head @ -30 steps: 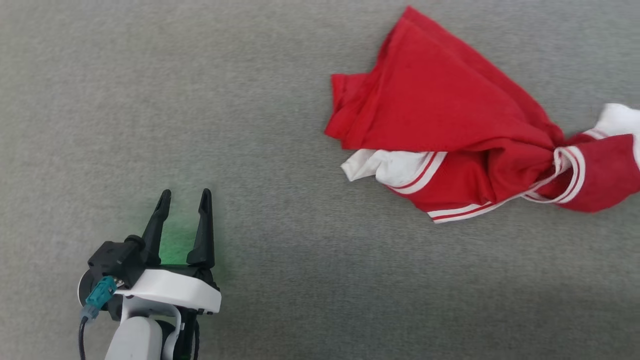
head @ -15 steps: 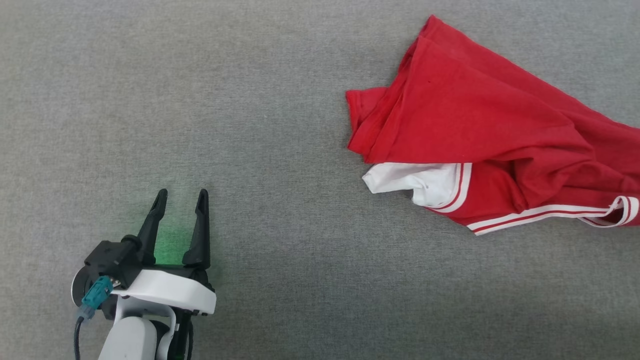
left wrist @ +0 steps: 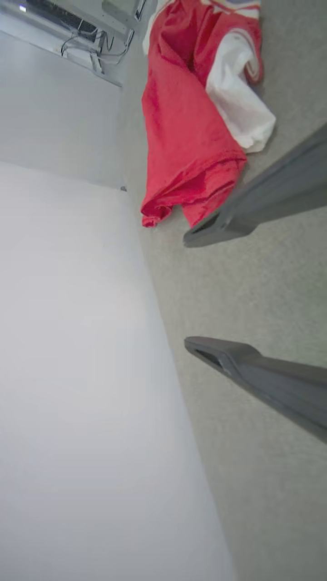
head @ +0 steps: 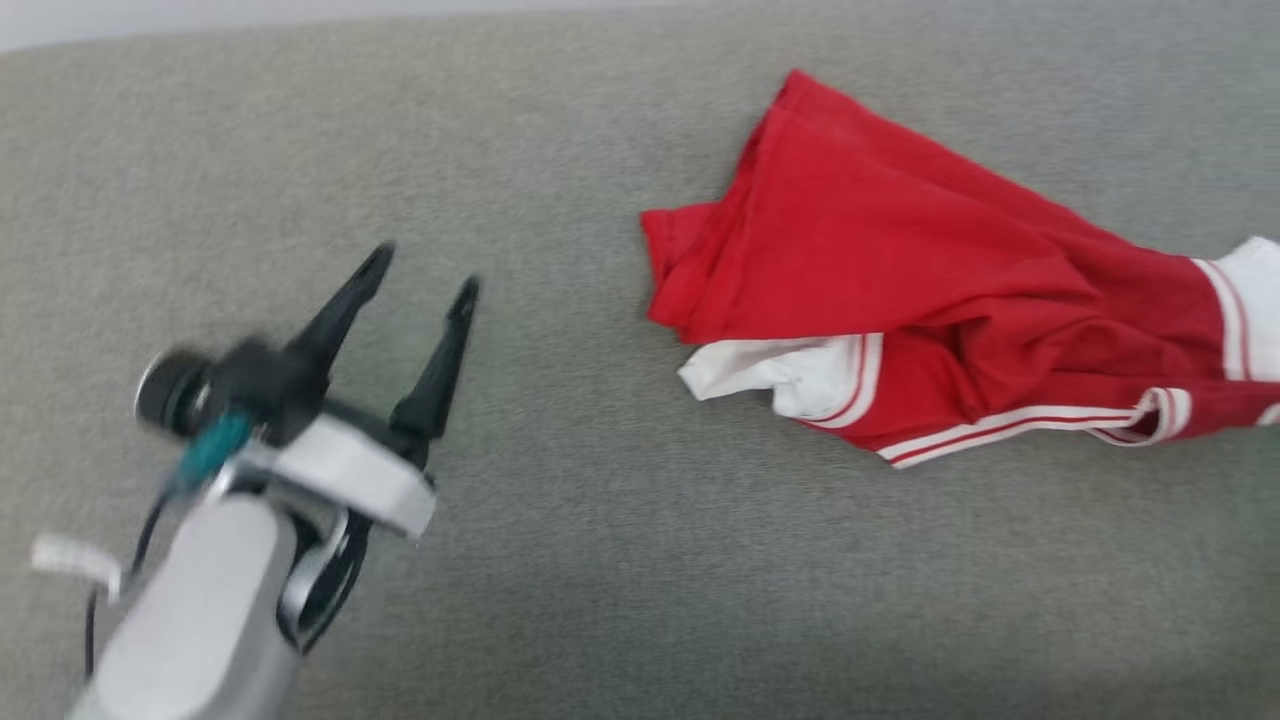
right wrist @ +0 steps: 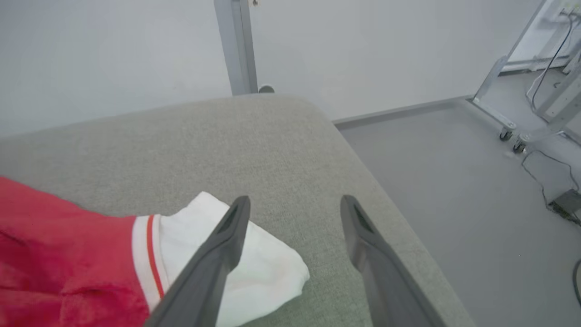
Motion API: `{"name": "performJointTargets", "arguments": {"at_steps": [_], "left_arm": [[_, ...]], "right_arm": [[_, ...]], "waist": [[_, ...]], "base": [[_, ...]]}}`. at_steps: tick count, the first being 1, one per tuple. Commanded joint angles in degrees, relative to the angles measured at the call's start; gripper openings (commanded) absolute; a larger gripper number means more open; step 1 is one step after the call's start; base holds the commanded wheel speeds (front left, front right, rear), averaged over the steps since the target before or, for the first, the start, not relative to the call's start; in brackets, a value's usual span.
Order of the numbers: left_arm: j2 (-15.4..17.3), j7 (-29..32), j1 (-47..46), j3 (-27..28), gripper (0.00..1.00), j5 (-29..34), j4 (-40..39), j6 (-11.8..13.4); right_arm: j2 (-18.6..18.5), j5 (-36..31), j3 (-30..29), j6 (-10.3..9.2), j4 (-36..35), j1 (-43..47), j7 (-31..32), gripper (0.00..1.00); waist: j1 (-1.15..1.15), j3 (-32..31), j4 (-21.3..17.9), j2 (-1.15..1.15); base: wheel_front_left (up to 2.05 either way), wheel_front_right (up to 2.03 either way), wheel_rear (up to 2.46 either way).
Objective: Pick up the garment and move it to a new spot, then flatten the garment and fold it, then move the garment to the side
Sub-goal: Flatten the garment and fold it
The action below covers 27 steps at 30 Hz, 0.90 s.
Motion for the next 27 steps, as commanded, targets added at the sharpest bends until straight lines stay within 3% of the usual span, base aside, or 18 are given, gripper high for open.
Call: {"name": "performJointTargets", "arguments": {"at_steps": [1,5,9,10,14,19,27], "left_arm": [[0.9,2.2,-2.3,-2.3,1.00,-2.1,-0.2,0.1],[4.9,15.9,-9.4,-12.3,1.00,-13.9,-0.9,0.1],[8.2,35.1,-15.1,-20.8,1.00,-29.6,-1.4,0.1],[8.2,35.1,-15.1,-20.8,1.00,-29.6,-1.4,0.1],[9.2,47.0,-19.6,-24.2,1.00,-39.4,0.3,0.1],[8.0,51.9,-23.4,-24.4,1.00,-44.4,6.7,0.1],[5.5,55.7,-25.4,-24.2,1.00,-47.5,17.6,0.6]], "right_arm": [[1.1,-0.6,0.5,0.00,-1.6,0.8,-1.6,1.00],[4.7,-1.9,0.9,-0.01,-6.4,2.0,-4.2,1.00],[7.7,-2.6,1.8,0.00,-10.0,3.1,-3.1,1.00],[7.7,-2.6,1.8,0.00,-10.0,3.1,-3.1,1.00],[9.9,-3.5,2.1,0.00,-12.9,3.4,-2.0,1.00],[12.3,-4.9,2.1,0.00,-16.2,3.5,-1.5,1.00],[14.8,-6.2,1.9,0.00,-18.7,3.2,-0.9,1.00]], "waist": [[0.00,-0.8,-1.2,0.00],[0.00,-1.6,-3.8,0.00],[0.00,-1.8,-6.2,0.00],[0.00,-1.8,-6.2,0.00],[0.00,-0.9,-8.6,0.00],[0.00,0.9,-11.4,0.00],[0.00,3.6,-14.3,0.00]], "base": [[0.00,0.00,0.00],[0.00,0.00,0.00],[0.00,0.00,0.00],[0.00,0.00,0.00],[0.00,0.00,0.00],[0.00,0.00,0.00],[0.00,0.00,0.00]]}}
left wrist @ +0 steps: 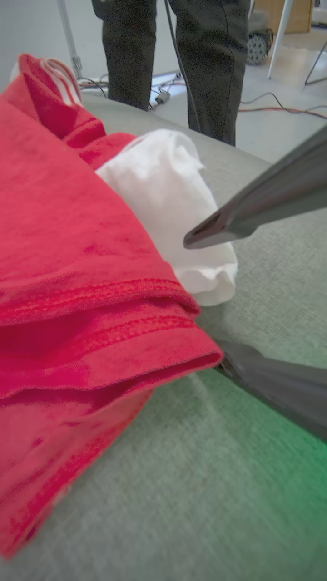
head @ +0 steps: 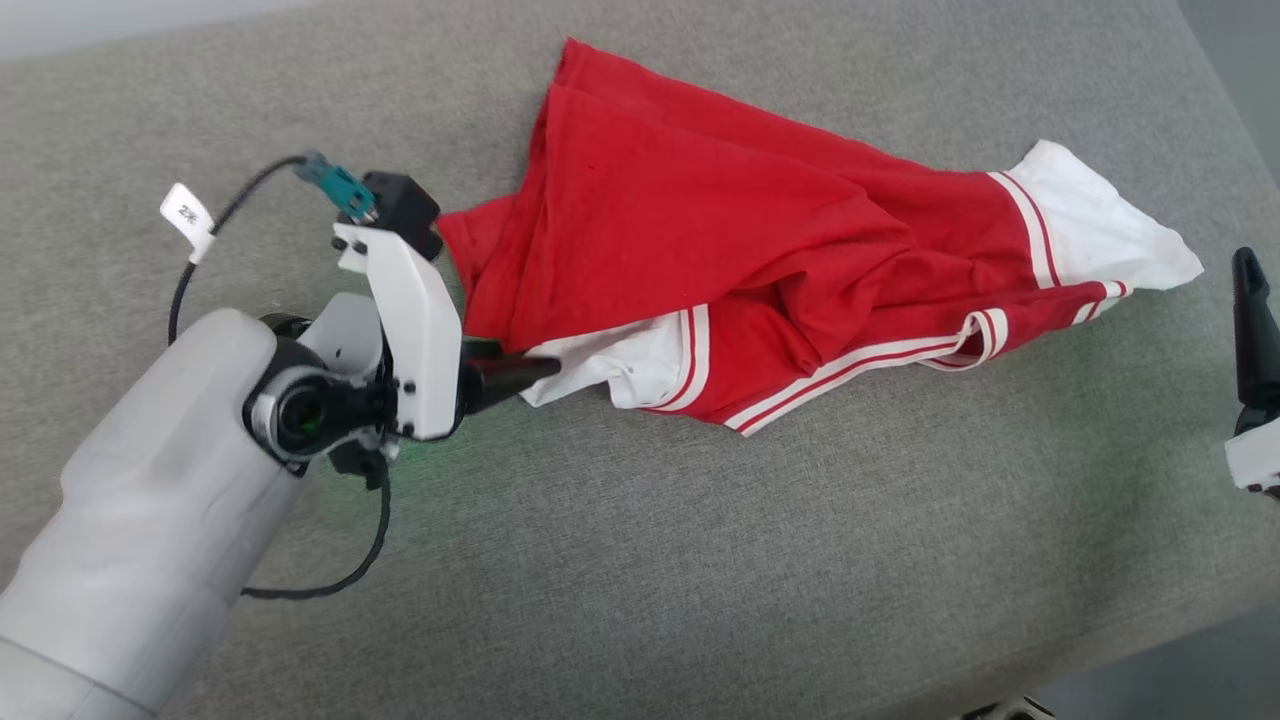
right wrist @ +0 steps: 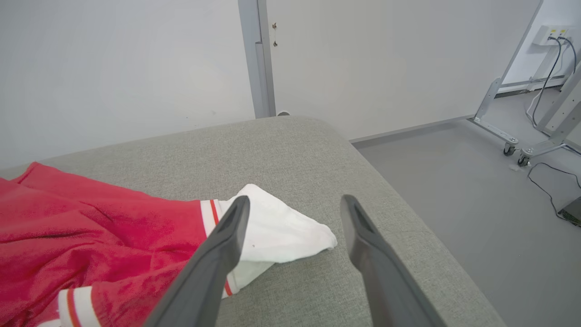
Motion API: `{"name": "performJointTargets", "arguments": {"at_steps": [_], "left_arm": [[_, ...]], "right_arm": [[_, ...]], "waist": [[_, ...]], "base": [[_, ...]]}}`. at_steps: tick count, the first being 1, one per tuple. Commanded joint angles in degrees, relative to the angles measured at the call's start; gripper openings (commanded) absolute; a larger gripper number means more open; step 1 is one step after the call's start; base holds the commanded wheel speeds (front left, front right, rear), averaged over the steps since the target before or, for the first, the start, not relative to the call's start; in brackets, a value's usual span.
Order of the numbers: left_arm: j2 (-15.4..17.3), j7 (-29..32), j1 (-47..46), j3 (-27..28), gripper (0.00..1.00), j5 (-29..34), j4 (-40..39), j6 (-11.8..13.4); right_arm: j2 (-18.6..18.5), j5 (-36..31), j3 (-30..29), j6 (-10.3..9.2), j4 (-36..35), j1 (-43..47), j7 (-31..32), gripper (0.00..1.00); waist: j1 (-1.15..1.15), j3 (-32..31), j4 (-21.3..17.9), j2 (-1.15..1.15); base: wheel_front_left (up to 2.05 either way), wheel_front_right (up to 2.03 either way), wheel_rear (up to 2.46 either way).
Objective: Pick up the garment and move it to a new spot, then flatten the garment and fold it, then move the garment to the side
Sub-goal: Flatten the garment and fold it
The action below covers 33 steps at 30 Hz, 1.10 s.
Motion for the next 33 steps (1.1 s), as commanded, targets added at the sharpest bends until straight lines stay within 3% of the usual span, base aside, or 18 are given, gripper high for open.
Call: {"name": "performJointTargets", "arguments": {"at_steps": [1,6,7,10,11,19,26,33], "left_arm": [[-1.1,0.7,0.5,0.2,1.00,-1.7,1.8,0.2],[-3.0,4.7,1.2,-1.6,0.96,-3.6,3.9,-0.1],[-3.1,5.3,1.1,-1.8,0.82,-4.0,4.0,-0.1],[-3.7,5.7,0.7,-2.1,0.08,-4.6,3.9,-0.2],[-3.9,5.0,0.6,-1.8,0.00,-4.6,4.0,-0.3],[-2.5,-1.7,0.7,2.6,0.00,-7.5,4.2,-0.3],[4.9,-5.1,5.5,4.9,0.00,-9.6,-1.0,-0.3],[10.6,-6.2,9.7,5.3,0.00,-8.6,-1.6,0.4]], "right_arm": [[0.6,-0.2,0.0,0.01,-0.2,-0.1,0.3,1.00],[1.1,-0.9,-0.7,0.01,-0.9,-0.3,0.6,1.00],[1.0,-1.0,-0.8,0.01,-1.1,-0.5,0.8,1.00],[1.0,-1.4,-0.7,0.01,-1.7,-0.9,1.2,1.00],[1.0,-1.6,-0.7,0.01,-1.9,-1.0,1.3,1.00],[0.0,-2.8,-1.4,0.01,-3.6,0.3,3.1,1.00],[-0.3,-3.4,-2.5,0.01,-5.7,2.0,5.2,1.00],[0.1,-3.9,-2.1,0.01,-7.3,3.0,6.8,1.00]], "waist": [[0.00,0.9,-0.7,0.00],[0.00,1.7,-0.6,0.00],[0.00,1.7,-0.4,0.00],[0.00,1.6,0.4,0.00],[0.00,1.5,0.8,0.00],[0.00,-1.4,6.3,0.00],[0.00,-4.0,11.6,0.00],[0.00,-5.1,14.1,0.00]], "base": [[0.00,0.00,0.00],[0.00,0.00,0.00],[0.00,0.00,0.00],[0.00,0.00,0.00],[0.00,0.00,0.00],[0.00,0.00,0.00],[0.00,0.00,0.00],[0.00,0.00,0.00]]}}
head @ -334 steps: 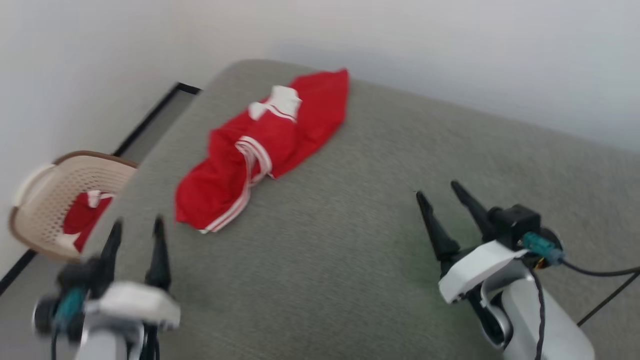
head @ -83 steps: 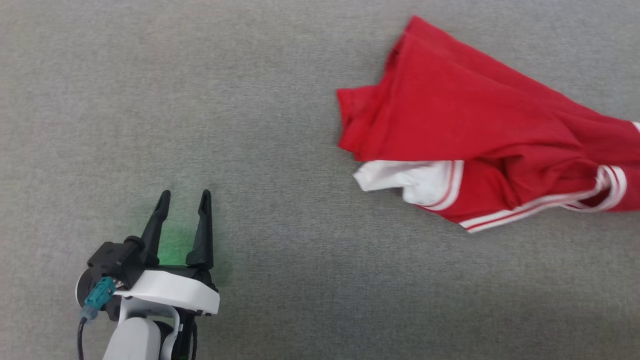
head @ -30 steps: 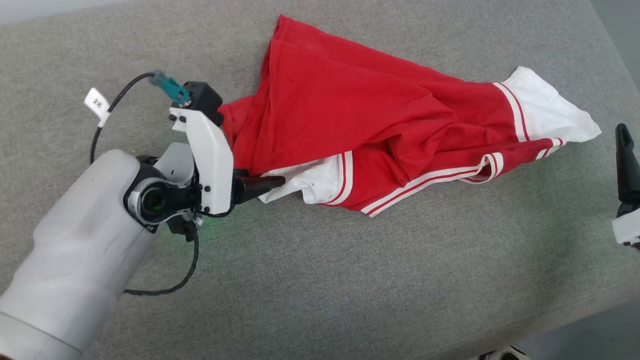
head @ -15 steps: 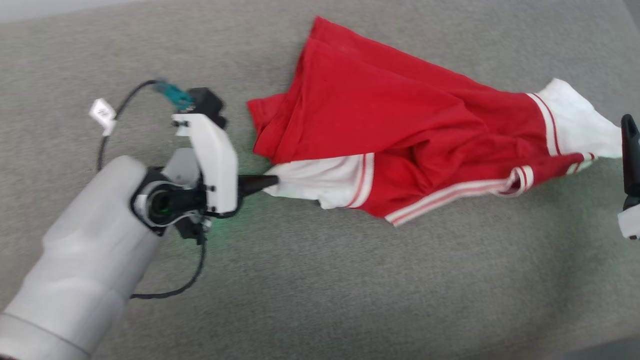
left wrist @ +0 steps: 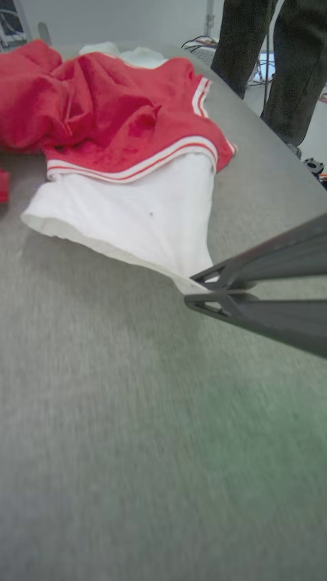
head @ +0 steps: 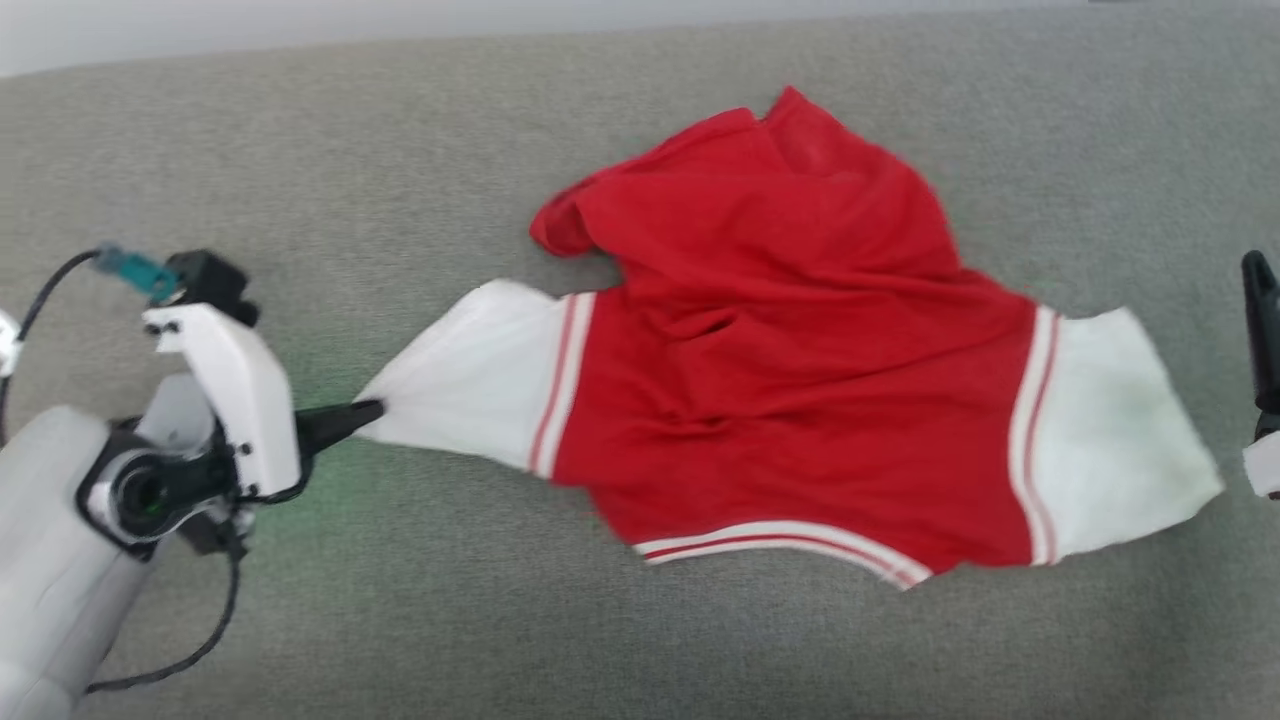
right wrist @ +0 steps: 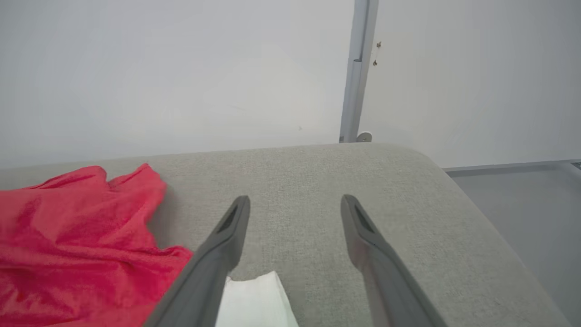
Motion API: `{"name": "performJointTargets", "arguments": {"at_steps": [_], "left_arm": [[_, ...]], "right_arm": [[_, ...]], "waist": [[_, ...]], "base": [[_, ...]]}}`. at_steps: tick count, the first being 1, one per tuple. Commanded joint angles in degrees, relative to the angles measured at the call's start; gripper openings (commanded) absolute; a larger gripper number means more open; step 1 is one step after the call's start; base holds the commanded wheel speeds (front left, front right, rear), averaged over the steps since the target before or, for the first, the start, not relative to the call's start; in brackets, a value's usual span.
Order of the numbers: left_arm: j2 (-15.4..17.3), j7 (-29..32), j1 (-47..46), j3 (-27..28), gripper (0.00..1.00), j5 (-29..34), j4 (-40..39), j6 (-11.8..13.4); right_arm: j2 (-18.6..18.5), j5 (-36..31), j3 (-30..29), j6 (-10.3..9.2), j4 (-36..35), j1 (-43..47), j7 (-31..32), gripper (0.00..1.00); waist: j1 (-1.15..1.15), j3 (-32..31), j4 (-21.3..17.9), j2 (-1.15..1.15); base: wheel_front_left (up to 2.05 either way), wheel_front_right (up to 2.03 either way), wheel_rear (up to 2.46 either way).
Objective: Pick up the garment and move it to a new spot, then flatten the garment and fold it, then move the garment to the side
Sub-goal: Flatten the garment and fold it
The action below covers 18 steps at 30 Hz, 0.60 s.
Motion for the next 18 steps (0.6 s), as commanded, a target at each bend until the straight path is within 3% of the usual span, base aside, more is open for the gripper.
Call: {"name": "performJointTargets", "arguments": {"at_steps": [1,9,11,13,14,15,18], "left_arm": [[0.2,-0.4,0.9,0.2,0.00,0.5,0.4,0.7],[-0.2,-4.2,2.1,0.1,0.00,2.4,4.3,2.8],[-0.6,-5.4,2.1,0.1,0.16,2.9,5.1,2.7],[-0.8,-7.4,2.2,0.1,0.46,3.9,5.5,2.1],[-0.9,-8.4,2.5,-0.1,0.76,4.4,5.5,1.7],[-1.0,-9.5,2.9,-0.2,0.98,4.9,5.3,1.3],[-1.0,-14.5,3.9,0.6,1.00,6.0,4.5,0.7]], "right_arm": [[0.2,-0.1,0.2,0.01,-0.3,0.6,0.2,1.00],[0.3,-1.3,1.6,0.01,-2.2,0.9,1.8,1.00],[-0.2,-1.6,2.4,0.01,-2.7,1.0,2.3,1.00],[-0.6,-1.6,3.4,0.01,-3.2,1.0,2.6,1.00],[-1.1,-1.6,4.3,0.01,-3.6,1.1,2.8,1.00],[-1.6,-1.7,5.1,0.01,-3.8,1.1,3.1,1.00],[-2.7,-1.7,7.9,0.01,-4.0,0.7,4.0,1.00]], "waist": [[0.00,-0.4,0.5,0.00],[0.00,-0.6,0.3,0.00],[0.00,-0.7,0.0,0.00],[0.00,-0.8,-0.3,0.00],[0.00,-0.8,-0.5,0.00],[0.00,-0.9,-0.6,0.00],[0.00,-1.1,-1.0,0.00]], "base": [[0.00,0.00,0.00],[0.00,0.00,0.00],[0.00,0.00,0.00],[0.00,0.00,0.00],[0.00,0.00,0.00],[0.00,0.00,0.00],[0.00,0.00,0.00]]}}
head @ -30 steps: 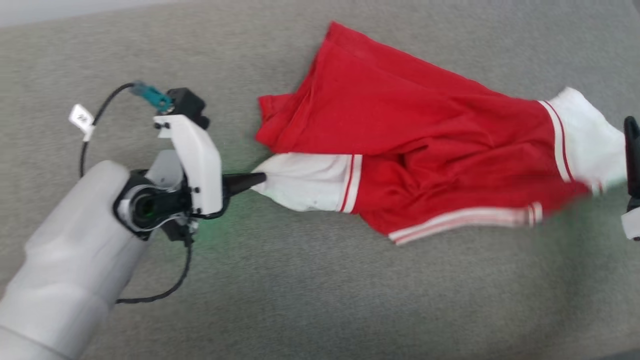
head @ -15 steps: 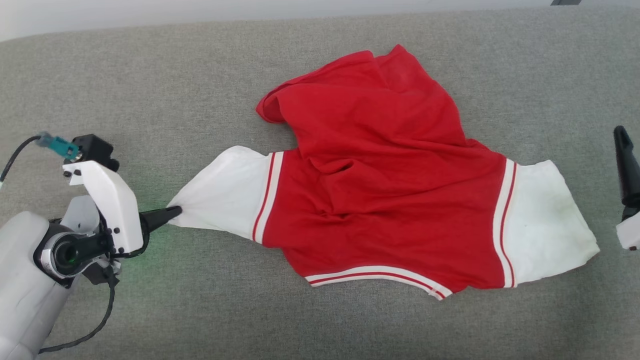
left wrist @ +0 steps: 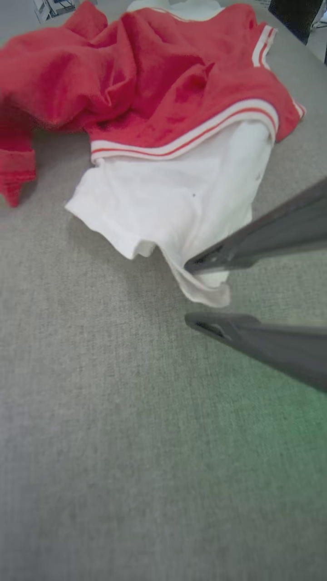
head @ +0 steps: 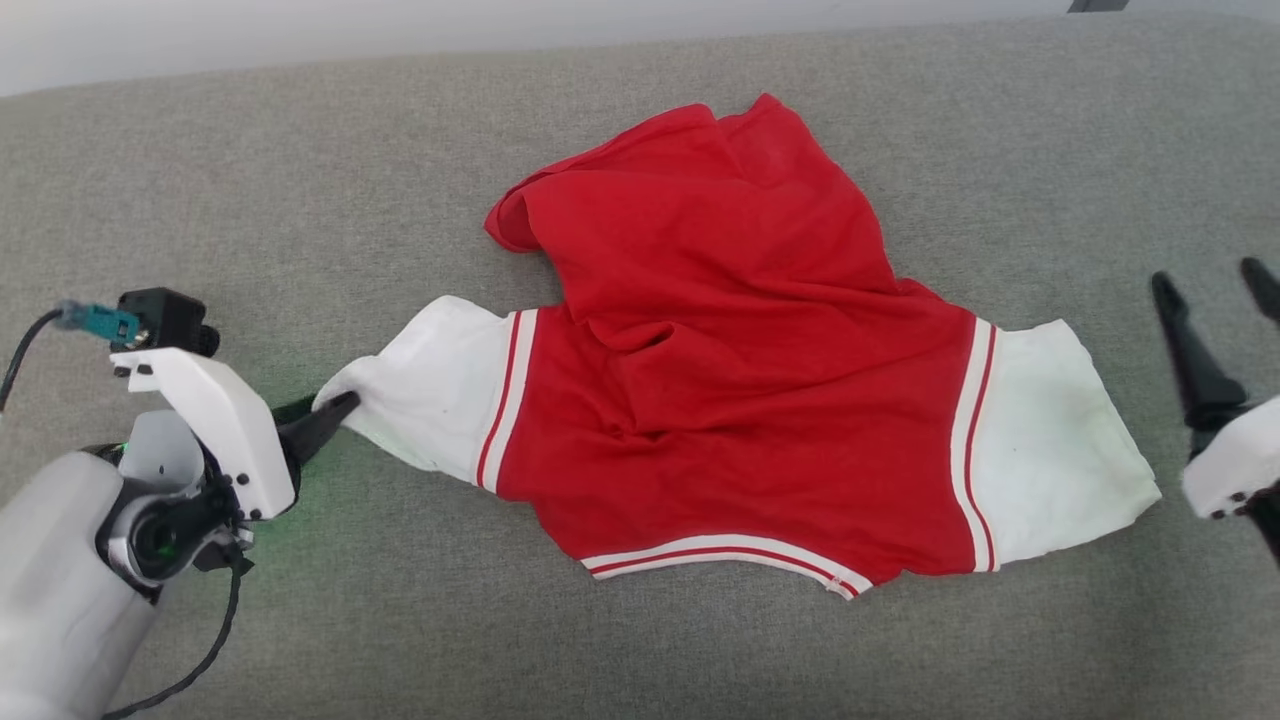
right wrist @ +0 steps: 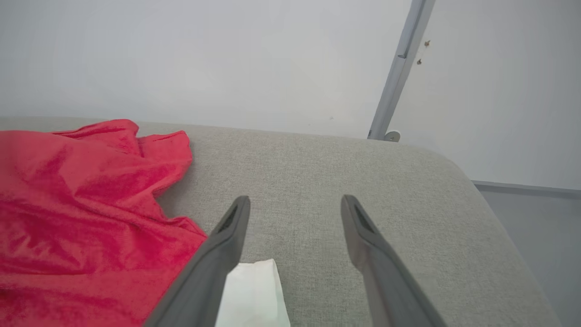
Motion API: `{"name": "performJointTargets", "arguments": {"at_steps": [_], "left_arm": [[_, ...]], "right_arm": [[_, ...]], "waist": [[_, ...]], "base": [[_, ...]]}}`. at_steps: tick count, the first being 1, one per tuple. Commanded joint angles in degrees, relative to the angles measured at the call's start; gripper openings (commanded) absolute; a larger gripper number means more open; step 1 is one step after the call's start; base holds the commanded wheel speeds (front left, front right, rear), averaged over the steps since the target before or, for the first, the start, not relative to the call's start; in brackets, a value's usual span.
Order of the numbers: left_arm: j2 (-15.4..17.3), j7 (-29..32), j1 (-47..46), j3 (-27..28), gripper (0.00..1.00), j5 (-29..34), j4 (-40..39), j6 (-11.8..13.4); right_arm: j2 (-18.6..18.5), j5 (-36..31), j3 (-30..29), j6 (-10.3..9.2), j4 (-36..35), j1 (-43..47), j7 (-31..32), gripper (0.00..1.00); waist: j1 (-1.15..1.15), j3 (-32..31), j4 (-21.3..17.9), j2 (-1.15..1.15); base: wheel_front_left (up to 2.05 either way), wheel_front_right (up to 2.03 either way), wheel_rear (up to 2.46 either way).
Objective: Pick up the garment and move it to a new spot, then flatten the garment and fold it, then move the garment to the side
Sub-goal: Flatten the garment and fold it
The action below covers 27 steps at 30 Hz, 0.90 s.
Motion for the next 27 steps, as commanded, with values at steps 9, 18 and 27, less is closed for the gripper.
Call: {"name": "performJointTargets", "arguments": {"at_steps": [9,18,27], "left_arm": [[0.1,-20.8,7.8,0.7,1.00,8.7,-5.3,1.2],[-4.6,-37.0,16.2,2.9,1.00,16.9,-9.7,6.7],[-12.9,-37.4,24.7,16.8,1.00,29.6,-18.5,8.2]], "right_arm": [[-11.1,5.3,17.5,0.00,-3.4,1.8,8.6,1.00],[-27.5,18.1,30.3,0.01,-11.5,5.4,21.6,1.00],[-33.9,19.6,33.4,0.01,-13.4,5.1,24.3,1.00]], "waist": [[0.00,-0.7,1.2,0.00],[0.00,-1.3,5.3,0.00],[0.00,-0.3,9.5,0.00]], "base": [[0.00,0.00,0.00],[0.00,0.00,0.00],[0.00,0.00,0.00]]}}
